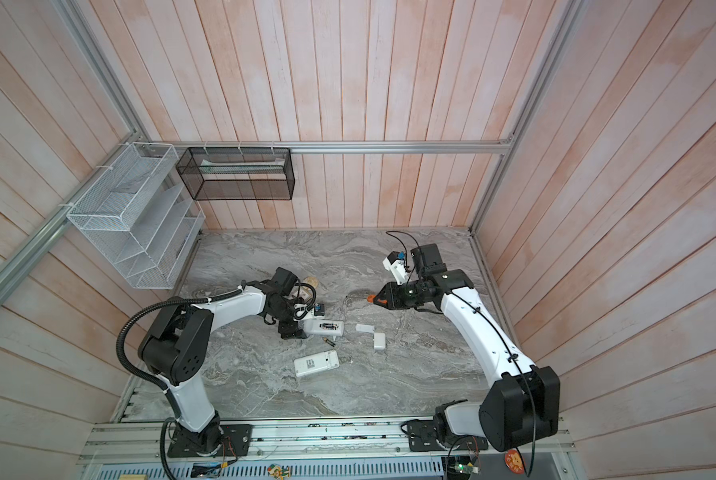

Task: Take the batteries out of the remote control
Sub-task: 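Lower the left gripper onto the remote and grip its lower end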

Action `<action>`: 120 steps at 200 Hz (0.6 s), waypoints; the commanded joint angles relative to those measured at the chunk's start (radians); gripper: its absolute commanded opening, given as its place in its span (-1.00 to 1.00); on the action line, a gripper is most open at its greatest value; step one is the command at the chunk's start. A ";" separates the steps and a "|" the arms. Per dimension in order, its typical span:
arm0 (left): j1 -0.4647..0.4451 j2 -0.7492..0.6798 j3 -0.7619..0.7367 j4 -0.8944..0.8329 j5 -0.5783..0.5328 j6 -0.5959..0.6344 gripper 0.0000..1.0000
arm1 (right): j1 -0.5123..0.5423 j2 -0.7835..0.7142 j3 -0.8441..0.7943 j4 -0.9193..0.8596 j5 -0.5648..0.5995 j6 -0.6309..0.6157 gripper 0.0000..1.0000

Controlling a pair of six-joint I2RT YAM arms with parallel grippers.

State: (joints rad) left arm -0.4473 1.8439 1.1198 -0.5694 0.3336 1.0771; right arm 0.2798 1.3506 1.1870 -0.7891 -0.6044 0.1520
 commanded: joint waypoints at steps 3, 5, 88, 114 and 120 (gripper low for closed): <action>0.017 -0.004 -0.047 -0.025 -0.028 0.011 0.61 | -0.004 0.016 0.038 -0.016 -0.028 -0.020 -0.84; 0.018 -0.006 -0.049 -0.026 -0.030 0.010 0.61 | -0.004 0.017 0.039 -0.017 -0.029 -0.020 -0.84; 0.042 -0.025 -0.100 0.003 -0.052 0.004 0.55 | -0.004 0.021 0.039 -0.009 -0.047 0.000 -0.84; 0.046 -0.034 -0.126 0.029 -0.065 0.002 0.39 | -0.005 0.021 0.049 -0.015 -0.042 0.003 -0.84; 0.046 -0.035 -0.134 0.036 -0.071 0.001 0.32 | -0.004 0.021 0.052 -0.017 -0.039 0.003 -0.84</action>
State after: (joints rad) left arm -0.4129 1.7924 1.0420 -0.5331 0.3405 1.0618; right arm 0.2798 1.3735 1.2003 -0.7898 -0.6270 0.1535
